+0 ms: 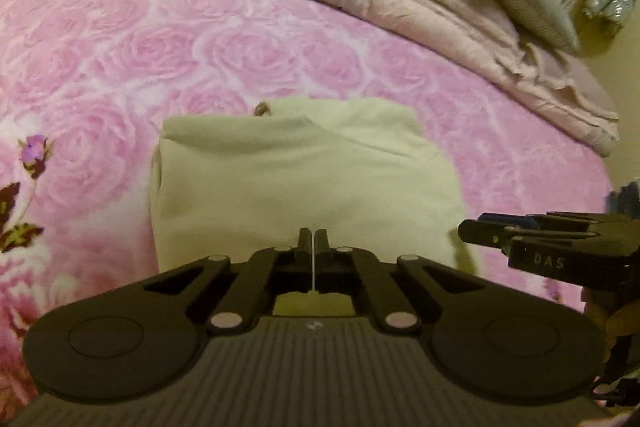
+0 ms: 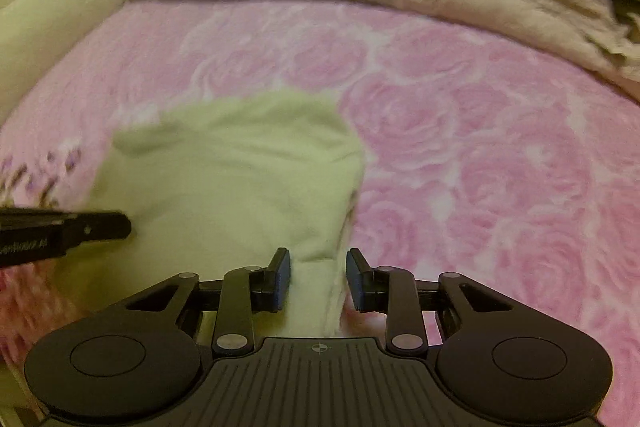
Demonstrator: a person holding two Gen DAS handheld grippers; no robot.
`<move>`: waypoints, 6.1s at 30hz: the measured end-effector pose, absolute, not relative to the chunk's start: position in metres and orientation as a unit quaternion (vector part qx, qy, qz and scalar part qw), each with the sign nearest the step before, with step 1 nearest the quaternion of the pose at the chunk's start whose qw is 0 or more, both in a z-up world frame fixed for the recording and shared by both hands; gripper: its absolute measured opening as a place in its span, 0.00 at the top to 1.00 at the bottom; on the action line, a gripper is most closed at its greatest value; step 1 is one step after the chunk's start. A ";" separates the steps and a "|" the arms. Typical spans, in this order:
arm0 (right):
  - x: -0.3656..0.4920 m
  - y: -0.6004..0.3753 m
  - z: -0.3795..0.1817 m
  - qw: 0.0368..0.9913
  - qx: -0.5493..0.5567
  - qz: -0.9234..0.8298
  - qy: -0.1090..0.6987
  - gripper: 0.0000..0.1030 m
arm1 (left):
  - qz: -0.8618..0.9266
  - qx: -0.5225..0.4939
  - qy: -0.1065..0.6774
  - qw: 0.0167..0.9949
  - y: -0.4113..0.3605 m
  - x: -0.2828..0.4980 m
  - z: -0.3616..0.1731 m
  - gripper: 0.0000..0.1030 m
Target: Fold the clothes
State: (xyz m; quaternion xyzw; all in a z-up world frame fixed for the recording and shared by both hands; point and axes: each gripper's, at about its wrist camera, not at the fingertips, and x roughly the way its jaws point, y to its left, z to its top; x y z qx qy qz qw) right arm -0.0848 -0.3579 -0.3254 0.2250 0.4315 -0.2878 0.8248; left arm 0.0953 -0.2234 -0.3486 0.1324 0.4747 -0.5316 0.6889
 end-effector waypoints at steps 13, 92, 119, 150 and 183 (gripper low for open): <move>-0.067 -0.338 -0.322 0.791 0.254 -0.335 0.445 0.72 | -0.541 0.171 0.508 0.648 -0.237 0.087 -0.348 1.00; -0.213 -0.249 -0.134 0.811 0.222 -0.205 0.500 0.15 | -0.336 0.206 0.466 0.792 -0.096 -0.095 -0.115 0.57; -0.077 -0.300 -0.178 0.733 0.282 -0.286 0.549 0.15 | -0.388 0.255 0.521 0.716 -0.175 0.086 -0.178 0.57; -0.136 -0.447 -0.345 0.720 0.544 -0.248 0.353 0.15 | -0.380 -0.054 0.644 0.662 -0.175 0.201 -0.381 0.48; -0.224 -0.423 -0.295 0.724 0.617 -0.227 0.208 0.68 | -0.575 -0.045 0.631 0.519 -0.266 0.136 -0.280 0.90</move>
